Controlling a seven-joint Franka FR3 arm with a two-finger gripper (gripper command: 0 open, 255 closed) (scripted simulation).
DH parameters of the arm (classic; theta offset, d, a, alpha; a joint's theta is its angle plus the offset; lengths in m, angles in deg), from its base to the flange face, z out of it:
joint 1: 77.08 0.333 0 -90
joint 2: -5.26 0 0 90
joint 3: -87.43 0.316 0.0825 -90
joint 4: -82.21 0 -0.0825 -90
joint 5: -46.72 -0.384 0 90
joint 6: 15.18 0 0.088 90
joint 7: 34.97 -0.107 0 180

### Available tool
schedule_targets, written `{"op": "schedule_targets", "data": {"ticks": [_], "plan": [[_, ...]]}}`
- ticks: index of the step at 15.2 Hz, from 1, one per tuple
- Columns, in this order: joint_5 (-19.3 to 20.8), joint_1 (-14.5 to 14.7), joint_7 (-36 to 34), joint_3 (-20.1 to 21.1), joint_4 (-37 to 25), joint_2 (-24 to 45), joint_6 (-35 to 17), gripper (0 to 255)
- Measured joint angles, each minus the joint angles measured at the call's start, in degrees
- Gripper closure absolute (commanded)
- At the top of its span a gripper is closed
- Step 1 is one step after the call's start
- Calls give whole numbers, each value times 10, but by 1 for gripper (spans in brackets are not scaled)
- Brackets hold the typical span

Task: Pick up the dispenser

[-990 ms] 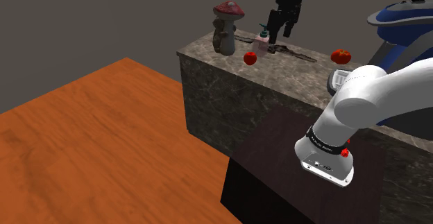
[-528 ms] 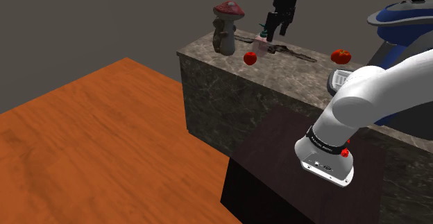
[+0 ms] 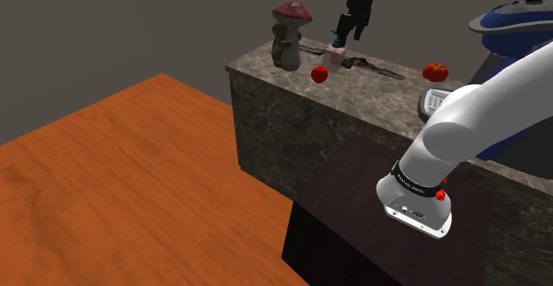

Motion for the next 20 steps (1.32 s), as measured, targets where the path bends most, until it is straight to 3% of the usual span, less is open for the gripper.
{"op": "schedule_targets", "data": {"ticks": [9,15,20], "plan": [[-38,-12,108,-78,-117,167,-78,0],[-108,-35,194,-112,-231,297,-101,0],[-171,-74,254,-118,-338,401,-98,0]]}}
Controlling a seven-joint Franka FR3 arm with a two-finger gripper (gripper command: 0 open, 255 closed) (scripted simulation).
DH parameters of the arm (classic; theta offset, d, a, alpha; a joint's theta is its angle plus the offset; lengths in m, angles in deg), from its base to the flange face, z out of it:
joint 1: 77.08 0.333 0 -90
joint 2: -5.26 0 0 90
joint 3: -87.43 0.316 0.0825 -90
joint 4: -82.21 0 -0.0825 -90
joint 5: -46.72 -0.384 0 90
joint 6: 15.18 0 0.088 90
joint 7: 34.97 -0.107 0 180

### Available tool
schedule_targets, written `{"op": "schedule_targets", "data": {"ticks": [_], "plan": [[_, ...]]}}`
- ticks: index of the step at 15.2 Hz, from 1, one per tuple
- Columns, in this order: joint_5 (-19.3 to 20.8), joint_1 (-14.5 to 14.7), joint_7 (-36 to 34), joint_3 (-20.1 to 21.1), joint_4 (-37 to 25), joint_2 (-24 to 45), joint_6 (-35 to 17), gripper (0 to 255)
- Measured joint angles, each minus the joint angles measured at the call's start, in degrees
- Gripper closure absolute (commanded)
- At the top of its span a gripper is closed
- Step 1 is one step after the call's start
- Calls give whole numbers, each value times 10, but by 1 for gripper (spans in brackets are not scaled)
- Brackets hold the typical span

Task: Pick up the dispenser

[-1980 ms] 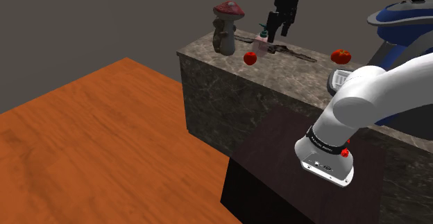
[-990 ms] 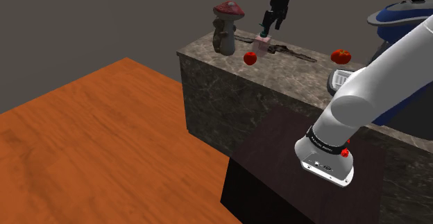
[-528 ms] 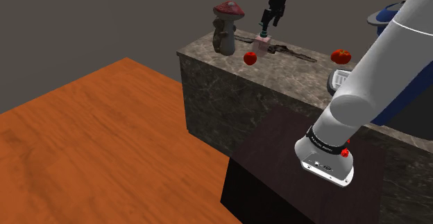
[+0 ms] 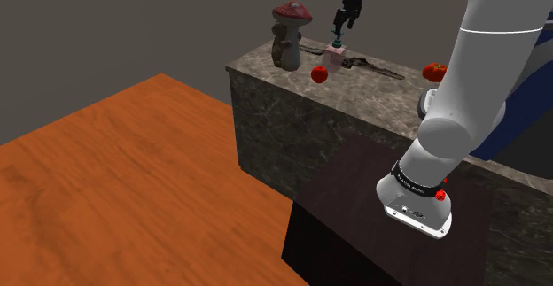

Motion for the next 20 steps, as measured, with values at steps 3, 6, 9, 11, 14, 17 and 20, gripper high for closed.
{"op": "schedule_targets", "data": {"ticks": [3,6,9,11,14,17,20], "plan": [[-14,-9,12,2,-9,23,-13,0],[-20,-11,16,4,3,32,-32,0],[-24,-11,18,6,13,37,-47,255],[-24,-11,18,6,13,38,-49,255],[-25,-12,18,6,13,38,-49,255],[-25,-12,18,6,13,38,-50,255],[-23,-11,17,6,13,36,-47,255]]}}
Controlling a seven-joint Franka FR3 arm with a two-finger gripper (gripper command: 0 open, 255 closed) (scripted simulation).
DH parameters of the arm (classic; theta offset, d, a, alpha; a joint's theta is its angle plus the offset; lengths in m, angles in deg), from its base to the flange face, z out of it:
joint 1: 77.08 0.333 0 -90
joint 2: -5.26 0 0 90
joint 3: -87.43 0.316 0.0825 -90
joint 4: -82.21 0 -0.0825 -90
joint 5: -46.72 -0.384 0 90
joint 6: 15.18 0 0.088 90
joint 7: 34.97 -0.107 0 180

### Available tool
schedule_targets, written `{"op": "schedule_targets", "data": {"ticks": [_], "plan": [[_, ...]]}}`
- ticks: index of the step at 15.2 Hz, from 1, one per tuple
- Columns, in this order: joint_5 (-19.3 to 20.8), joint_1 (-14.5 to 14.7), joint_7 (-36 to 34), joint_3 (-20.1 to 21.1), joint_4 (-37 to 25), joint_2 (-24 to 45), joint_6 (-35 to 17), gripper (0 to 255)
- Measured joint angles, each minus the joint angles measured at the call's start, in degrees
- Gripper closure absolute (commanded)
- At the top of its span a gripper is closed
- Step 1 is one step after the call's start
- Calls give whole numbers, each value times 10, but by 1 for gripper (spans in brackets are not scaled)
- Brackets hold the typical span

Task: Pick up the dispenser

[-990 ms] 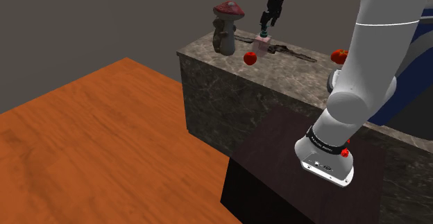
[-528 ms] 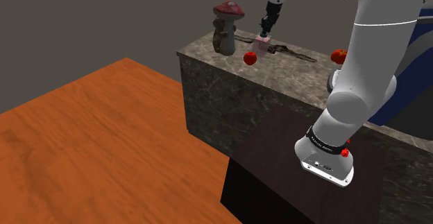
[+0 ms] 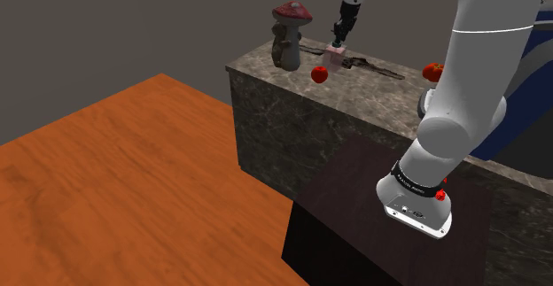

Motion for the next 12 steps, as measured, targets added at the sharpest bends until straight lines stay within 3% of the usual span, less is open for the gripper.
{"op": "schedule_targets", "data": {"ticks": [12], "plan": [[17,3,-11,-7,-55,-24,76,255]]}}
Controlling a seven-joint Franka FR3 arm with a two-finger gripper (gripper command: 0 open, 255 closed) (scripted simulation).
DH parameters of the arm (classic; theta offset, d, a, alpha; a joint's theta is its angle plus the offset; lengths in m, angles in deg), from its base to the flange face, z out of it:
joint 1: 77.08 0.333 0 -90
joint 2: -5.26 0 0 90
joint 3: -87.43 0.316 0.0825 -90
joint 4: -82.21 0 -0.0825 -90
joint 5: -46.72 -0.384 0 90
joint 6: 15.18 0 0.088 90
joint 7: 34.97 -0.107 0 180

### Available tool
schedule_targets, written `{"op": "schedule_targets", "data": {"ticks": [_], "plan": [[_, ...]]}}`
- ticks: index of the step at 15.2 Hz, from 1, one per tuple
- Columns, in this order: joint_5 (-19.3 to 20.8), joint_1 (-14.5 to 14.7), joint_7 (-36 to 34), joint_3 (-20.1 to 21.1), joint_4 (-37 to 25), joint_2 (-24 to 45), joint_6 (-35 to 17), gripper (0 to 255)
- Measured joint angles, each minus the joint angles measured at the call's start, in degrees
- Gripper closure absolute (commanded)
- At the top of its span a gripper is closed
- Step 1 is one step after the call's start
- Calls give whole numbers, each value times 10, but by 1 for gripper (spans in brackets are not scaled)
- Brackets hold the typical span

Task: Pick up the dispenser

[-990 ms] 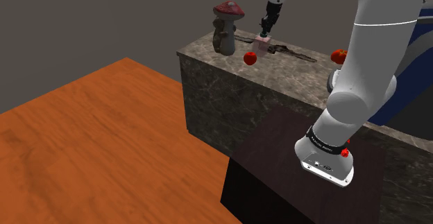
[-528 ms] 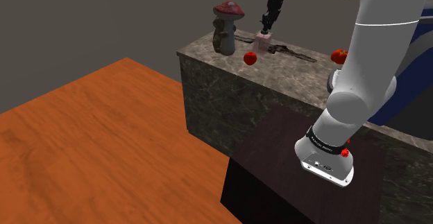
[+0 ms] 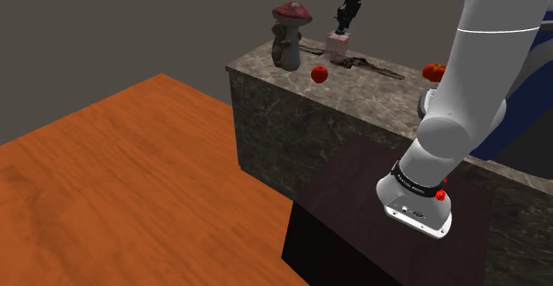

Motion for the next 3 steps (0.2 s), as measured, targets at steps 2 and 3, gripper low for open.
{"op": "schedule_targets", "data": {"ticks": [2,3], "plan": [[0,-2,0,-1,-19,1,17,255],[1,-2,-1,-1,-21,-1,22,255]]}}
